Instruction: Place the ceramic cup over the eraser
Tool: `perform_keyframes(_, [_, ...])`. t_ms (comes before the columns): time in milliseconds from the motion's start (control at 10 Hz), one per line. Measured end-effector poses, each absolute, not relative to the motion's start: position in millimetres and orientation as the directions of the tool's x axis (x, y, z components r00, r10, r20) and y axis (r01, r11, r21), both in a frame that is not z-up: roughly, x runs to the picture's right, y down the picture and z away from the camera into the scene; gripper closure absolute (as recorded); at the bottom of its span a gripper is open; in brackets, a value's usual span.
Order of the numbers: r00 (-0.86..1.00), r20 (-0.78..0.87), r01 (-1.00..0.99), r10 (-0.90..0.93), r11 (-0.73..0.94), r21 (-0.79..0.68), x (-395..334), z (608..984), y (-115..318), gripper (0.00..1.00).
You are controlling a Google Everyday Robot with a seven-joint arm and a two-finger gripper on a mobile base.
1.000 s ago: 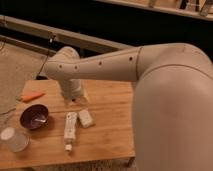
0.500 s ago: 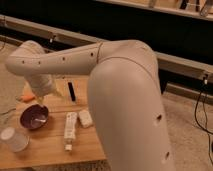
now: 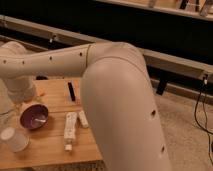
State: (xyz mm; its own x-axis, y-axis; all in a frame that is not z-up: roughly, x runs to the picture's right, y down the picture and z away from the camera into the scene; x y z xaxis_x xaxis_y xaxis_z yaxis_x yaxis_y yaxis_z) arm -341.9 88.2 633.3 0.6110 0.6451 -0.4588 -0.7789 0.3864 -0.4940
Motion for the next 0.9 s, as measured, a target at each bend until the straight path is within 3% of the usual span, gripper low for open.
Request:
perform_keyframes(700, [0.632, -0.443, -0.762, 0.636, 0.406, -0.504, -343, 631, 90, 0.35])
perform_keyframes(900, [0.735, -0.357, -0.659, 0.577, 0.483, -0.576, -384, 615, 109, 0.35])
